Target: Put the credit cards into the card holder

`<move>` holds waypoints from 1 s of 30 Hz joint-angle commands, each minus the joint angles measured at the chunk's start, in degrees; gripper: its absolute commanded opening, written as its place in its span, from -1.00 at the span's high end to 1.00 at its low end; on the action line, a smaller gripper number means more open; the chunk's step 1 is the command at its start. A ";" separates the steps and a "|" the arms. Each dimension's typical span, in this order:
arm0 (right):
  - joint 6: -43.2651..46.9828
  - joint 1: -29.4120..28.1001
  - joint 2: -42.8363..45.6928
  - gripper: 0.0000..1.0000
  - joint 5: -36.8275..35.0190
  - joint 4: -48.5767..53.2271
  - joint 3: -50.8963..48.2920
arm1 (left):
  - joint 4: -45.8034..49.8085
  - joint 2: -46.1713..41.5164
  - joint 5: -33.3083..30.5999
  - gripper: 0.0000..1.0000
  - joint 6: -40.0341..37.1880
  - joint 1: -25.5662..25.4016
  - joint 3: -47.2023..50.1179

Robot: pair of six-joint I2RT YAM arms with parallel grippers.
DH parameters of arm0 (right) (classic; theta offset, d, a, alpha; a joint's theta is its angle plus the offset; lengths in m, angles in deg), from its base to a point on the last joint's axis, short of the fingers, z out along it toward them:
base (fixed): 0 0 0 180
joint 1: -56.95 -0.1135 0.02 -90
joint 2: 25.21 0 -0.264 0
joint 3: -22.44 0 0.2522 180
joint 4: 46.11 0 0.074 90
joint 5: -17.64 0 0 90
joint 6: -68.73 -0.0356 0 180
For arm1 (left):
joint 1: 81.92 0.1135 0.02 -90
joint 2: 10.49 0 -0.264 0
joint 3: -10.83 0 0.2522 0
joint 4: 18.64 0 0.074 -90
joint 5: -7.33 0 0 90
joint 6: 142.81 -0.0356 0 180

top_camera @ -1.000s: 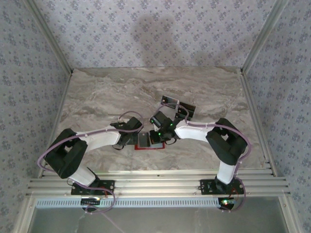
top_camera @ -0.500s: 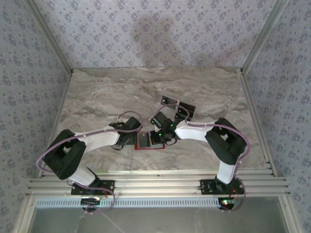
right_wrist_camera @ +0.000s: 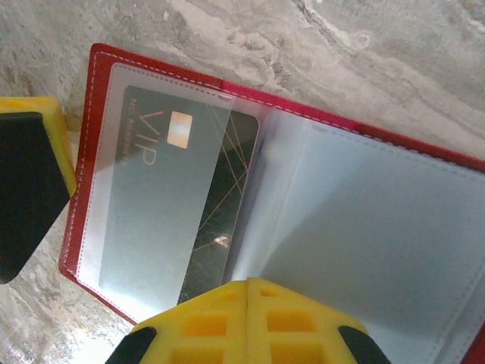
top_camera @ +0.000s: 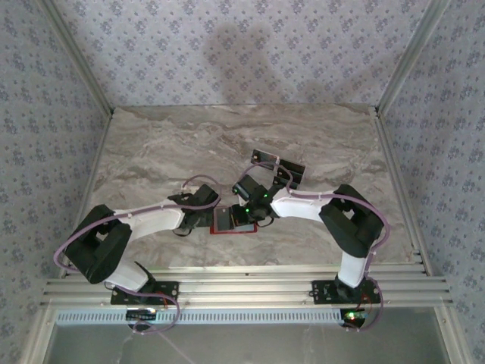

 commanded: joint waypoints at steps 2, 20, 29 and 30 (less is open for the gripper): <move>-0.15 -0.98 -1.69 1.00 0.14 1.14 1.97 | 2.08 0.40 1.19 -1.00 0.52 -0.04 1.75; -0.95 -2.92 -4.64 1.00 2.55 -0.01 5.15 | 0.54 1.66 1.97 -0.99 1.14 -0.84 2.29; -1.31 -0.31 -0.18 1.00 0.85 -1.00 0.25 | 2.98 -0.04 0.87 -0.99 0.77 -0.62 0.90; -1.34 0.20 0.46 1.00 0.73 -1.24 -0.65 | 3.19 -0.56 0.80 -0.99 0.66 -0.32 1.05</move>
